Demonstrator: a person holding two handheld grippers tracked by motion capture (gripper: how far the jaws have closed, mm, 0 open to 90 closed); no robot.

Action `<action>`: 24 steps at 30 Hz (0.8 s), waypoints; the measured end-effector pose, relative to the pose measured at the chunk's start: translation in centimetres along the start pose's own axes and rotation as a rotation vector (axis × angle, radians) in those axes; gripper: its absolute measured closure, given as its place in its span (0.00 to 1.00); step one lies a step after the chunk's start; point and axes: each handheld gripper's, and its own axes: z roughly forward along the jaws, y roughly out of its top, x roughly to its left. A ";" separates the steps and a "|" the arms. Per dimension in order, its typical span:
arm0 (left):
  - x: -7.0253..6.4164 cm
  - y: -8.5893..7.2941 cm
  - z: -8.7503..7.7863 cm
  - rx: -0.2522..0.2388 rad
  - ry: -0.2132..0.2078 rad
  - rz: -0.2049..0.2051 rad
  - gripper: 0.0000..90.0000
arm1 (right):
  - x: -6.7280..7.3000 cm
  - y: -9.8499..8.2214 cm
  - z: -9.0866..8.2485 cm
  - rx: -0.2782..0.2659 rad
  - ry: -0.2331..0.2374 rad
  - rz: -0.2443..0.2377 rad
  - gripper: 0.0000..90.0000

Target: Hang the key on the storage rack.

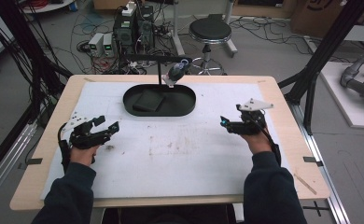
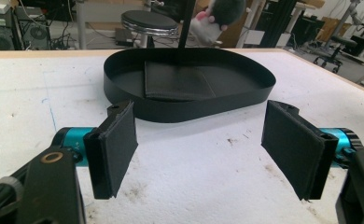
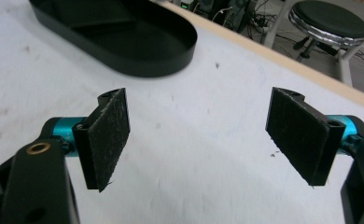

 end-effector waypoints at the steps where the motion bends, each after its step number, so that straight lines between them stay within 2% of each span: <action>1: 0.0 0.0 0.0 -0.003 0.002 -0.001 0.29 | 0.1 -0.6 -0.4 0.001 -0.001 0.001 0.24; 6: -0.1 0.2 -0.1 -0.027 0.012 0.004 0.29 | 0.2 -2.6 -1.4 -0.015 -0.028 0.006 0.24; 10: -0.3 0.2 -0.3 -0.018 0.017 0.017 0.29 | 0.1 -3.7 -1.5 -0.010 -0.052 0.045 0.24; 14: -0.5 0.2 -0.4 -0.020 0.015 0.023 0.29 | 0.2 -4.6 -1.6 -0.001 -0.064 0.053 0.24; 19: -0.8 0.1 -0.4 -0.013 0.007 0.028 0.29 | 0.2 -4.8 -2.0 -0.002 -0.076 0.039 0.24; 24: -0.8 0.0 -0.3 -0.005 0.002 0.039 0.29 | 0.0 -4.9 -2.2 -0.006 -0.096 0.047 0.24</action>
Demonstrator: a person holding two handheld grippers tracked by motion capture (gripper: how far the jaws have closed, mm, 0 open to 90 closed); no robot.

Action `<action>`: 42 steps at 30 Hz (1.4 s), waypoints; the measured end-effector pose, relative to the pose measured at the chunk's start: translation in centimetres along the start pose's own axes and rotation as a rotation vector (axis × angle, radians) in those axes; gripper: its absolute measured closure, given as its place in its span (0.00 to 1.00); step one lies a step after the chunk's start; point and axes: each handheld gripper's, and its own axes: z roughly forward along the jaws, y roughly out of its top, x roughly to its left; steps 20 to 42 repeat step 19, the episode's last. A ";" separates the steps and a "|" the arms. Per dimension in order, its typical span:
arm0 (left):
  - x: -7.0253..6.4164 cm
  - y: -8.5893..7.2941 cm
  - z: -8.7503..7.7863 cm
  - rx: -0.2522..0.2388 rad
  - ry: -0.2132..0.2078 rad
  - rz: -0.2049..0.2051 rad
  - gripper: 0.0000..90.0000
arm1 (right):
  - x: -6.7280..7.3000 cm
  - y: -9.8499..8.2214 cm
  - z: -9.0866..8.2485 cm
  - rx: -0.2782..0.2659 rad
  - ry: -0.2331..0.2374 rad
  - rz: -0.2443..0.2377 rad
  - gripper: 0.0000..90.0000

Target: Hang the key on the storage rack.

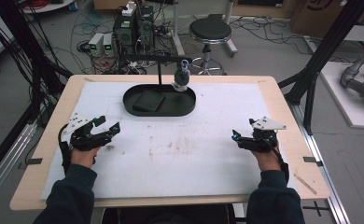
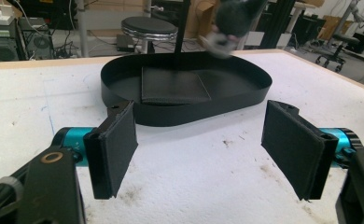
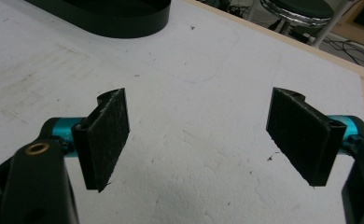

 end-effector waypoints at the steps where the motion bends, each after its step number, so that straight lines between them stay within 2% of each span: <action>1: 0.0 0.0 0.0 0.003 0.000 -0.001 0.29 | 0.0 -0.1 0.0 0.002 -0.001 0.000 0.24; 13: -0.2 -0.1 0.3 0.019 -0.001 0.008 0.29 | -0.1 -0.3 0.1 0.013 -0.003 -0.026 0.24; 42: -0.1 -0.2 0.3 0.028 0.002 0.013 0.29 | -0.2 -0.3 0.2 0.013 -0.005 -0.020 0.24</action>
